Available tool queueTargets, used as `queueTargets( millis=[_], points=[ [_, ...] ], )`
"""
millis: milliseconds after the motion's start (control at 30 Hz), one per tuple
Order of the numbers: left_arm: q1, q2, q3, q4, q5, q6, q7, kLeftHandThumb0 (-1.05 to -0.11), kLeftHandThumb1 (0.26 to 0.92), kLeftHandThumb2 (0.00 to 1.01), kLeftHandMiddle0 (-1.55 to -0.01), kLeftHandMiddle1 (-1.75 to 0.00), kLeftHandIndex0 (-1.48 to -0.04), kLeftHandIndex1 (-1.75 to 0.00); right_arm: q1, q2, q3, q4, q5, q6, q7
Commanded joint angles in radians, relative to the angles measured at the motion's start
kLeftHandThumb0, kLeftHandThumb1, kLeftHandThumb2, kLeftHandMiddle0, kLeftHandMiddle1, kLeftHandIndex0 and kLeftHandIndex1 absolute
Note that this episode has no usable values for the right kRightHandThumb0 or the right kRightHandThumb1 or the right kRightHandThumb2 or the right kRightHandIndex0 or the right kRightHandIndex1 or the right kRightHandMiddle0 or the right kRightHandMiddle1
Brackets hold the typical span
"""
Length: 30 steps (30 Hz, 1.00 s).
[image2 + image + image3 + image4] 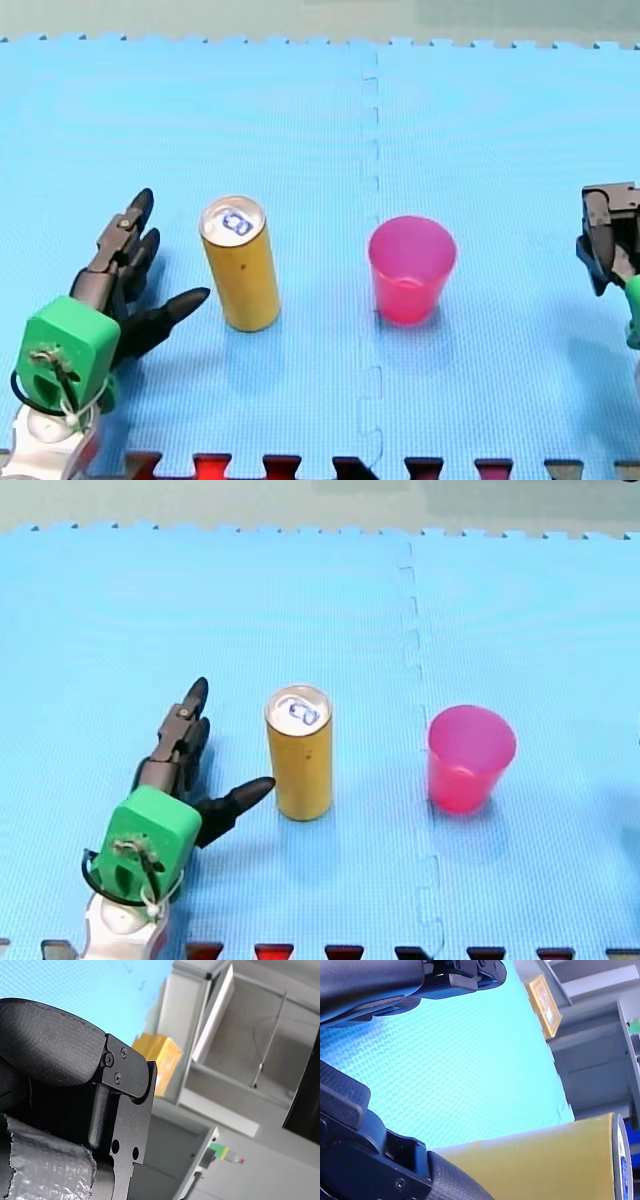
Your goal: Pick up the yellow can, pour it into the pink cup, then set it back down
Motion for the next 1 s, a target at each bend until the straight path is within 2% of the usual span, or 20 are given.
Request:
queueTargets(
  millis=[0, 133, 267, 533, 733, 967],
  points=[
    [0.021, 0.012, 0.0, -0.012, 0.001, -0.024, -0.01, -1.048, 0.747, 0.02, -0.19, 0.0, -0.14, 0.0, -0.006, -0.004, -0.004, 0.004, 0.006, 0.004, 0.001],
    [0.038, 0.019, -0.002, -0.021, -0.002, -0.041, -0.052, -1.048, 0.824, 0.04, -0.18, 0.0, -0.14, 0.0, -0.009, -0.004, -0.004, 0.007, 0.005, 0.005, 0.002],
    [0.06, 0.026, 0.004, -0.047, -0.034, -0.041, -0.147, -1.048, 0.849, 0.04, -0.18, 0.0, -0.15, -0.01, -0.014, -0.003, -0.003, 0.013, 0.002, 0.004, -0.001],
    [0.09, 0.052, 0.01, -0.117, -0.097, -0.021, -0.322, -1.048, 0.869, 0.03, -0.19, 0.0, -0.15, -0.01, -0.018, -0.001, -0.004, 0.019, 0.003, 0.001, -0.002],
    [0.094, 0.058, 0.015, -0.132, -0.114, -0.003, -0.363, -1.048, 0.88, 0.03, -0.2, -0.01, -0.15, 0.0, -0.02, 0.001, -0.007, 0.023, 0.009, -0.005, 0.009],
    [0.091, 0.053, 0.019, -0.133, -0.122, 0.008, -0.375, -1.048, 0.891, 0.03, -0.2, -0.01, -0.16, 0.0, -0.022, -0.001, -0.008, 0.027, 0.007, -0.006, 0.01]
  ],
)
